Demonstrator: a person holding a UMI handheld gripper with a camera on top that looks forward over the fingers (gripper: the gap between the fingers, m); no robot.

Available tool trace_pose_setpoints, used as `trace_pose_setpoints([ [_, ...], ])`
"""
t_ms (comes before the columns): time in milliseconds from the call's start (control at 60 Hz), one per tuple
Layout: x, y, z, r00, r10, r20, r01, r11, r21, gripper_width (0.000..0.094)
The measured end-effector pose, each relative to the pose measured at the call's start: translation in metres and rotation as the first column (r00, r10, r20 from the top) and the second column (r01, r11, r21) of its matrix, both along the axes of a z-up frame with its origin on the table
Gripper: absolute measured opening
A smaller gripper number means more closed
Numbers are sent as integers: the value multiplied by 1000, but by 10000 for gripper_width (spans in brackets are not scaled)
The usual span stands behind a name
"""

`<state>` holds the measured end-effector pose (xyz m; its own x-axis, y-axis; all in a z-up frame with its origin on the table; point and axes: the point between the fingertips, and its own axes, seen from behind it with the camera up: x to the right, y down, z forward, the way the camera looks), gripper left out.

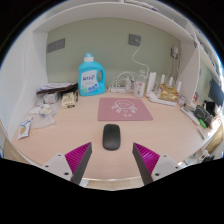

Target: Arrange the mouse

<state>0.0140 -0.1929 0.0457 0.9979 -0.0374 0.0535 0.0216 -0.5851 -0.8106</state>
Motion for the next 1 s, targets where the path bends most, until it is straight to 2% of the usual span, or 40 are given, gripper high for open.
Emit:
trace_pose_setpoints([
  [233, 7, 77, -47, 1000, -13, -23, 12, 1000, -25, 801],
  [317, 6, 88, -62, 999, -15, -42, 12, 998, -57, 711],
  [350, 5, 94, -60, 999, -13, -47, 11, 999, -42, 659],
  [400, 5, 96, -62, 999, -7, -46, 5, 999, -48, 487],
  [617, 6, 96, -62, 999, 21, -31, -23, 997, -67, 364],
  [717, 2, 97, -60, 998, 45, -46, -49, 995, -85, 343],
  [817, -3, 103, -31, 994, 65, -91, -70, 996, -62, 344],
  [917, -5, 130, 30, 989, 90, -117, -86, 996, 34, 343],
  [1000, 4, 170, 81, 984, 92, -152, -73, 990, 124, 344],
])
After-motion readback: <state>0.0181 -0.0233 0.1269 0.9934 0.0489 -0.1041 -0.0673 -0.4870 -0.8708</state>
